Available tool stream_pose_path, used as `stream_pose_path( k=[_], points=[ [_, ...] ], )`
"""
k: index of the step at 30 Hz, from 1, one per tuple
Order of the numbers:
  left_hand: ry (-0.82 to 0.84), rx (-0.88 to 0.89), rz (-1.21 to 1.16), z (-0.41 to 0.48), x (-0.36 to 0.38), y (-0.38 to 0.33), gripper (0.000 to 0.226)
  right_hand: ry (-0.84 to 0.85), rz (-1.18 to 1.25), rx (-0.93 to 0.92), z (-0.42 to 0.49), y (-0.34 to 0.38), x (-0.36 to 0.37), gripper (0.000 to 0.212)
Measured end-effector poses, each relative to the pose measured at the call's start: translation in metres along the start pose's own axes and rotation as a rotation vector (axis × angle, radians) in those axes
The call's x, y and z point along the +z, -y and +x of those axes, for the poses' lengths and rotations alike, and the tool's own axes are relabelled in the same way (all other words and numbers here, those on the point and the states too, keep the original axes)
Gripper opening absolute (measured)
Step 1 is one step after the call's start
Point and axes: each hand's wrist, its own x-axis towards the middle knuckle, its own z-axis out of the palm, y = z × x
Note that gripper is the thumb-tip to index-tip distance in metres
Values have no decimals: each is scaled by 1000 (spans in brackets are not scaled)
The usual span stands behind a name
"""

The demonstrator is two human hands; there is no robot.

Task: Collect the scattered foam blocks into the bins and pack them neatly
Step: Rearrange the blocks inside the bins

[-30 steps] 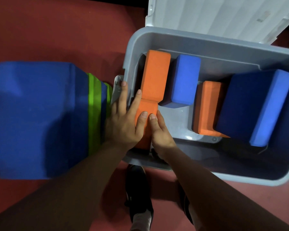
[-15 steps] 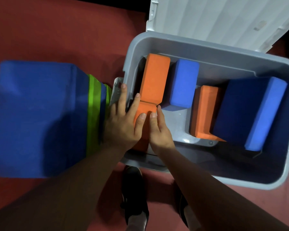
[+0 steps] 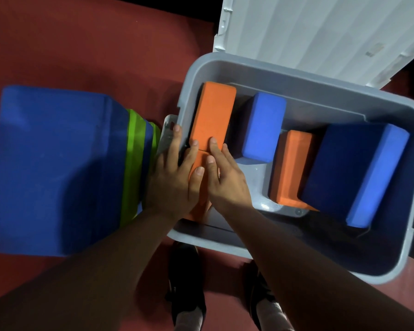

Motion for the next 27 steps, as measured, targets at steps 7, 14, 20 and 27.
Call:
stream_pose_path(
  k=[7,14,20,27],
  points=[
    [-2,-41,77,1,-1,-4,61,-58,73,-34,-11,-13,-8,52],
    [-42,-79,182,4,-3,-16,66,-566,57,-37,-18,-23,-58,46],
    [-106,121,51,38,11,-46,60,-387,142,235,20,-45,-93,64],
    [-117,9,40,60,52,-49,71,-155,427,388,47,-47,-80,80]
  ],
)
